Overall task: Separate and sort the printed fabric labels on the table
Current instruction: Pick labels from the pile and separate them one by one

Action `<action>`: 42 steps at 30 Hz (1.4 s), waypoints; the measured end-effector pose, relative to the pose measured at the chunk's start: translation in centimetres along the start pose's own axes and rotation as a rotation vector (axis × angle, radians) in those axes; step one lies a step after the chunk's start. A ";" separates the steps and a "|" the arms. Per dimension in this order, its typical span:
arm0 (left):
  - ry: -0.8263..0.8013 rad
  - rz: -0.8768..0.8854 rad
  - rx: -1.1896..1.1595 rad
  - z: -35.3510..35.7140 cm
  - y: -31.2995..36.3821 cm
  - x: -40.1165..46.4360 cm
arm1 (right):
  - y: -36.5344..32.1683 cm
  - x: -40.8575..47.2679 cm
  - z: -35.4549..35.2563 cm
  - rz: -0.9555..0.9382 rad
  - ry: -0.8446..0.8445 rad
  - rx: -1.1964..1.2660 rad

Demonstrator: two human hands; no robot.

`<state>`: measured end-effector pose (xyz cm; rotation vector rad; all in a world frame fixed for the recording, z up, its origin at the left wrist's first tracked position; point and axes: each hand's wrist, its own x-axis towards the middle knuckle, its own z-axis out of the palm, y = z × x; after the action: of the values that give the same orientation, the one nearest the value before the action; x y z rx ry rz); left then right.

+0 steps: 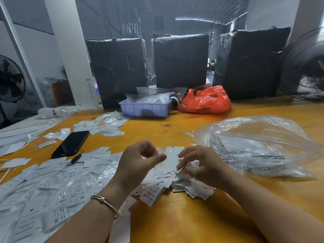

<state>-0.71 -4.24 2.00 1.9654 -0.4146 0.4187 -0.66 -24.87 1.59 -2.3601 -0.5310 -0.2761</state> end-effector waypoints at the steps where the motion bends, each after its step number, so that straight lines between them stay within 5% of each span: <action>1: 0.004 -0.009 -0.031 -0.1 0.1 0.0 | -0.1 0.0 0.0 0.008 0.002 0.041; 8: -0.089 -0.058 -0.190 -0.2 1.0 -0.2 | 0.1 0.1 -1.3 0.105 0.180 0.509; 15: -0.095 -0.107 -0.315 -0.3 1.2 -0.2 | 0.3 0.4 -1.6 0.162 0.230 0.696; 21: -0.163 -0.123 -0.373 -0.4 1.3 -0.3 | 0.0 0.1 -1.6 0.092 0.255 0.616; 29: -0.411 -0.120 -0.318 0.1 1.6 -0.7 | -2.4 -0.6 -1.6 -0.045 -0.031 0.449; 33: -0.341 -0.159 -0.262 0.1 1.3 -0.5 | -1.3 -0.2 -1.5 0.026 0.096 0.451; 42: -0.276 -0.195 -0.195 -0.1 0.7 -0.3 | 4.4 0.5 -4.5 0.414 0.606 -0.158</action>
<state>-1.28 -4.42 2.43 1.8548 -0.4161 -0.0185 1.50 -30.70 2.47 -2.3040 0.2719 -0.8200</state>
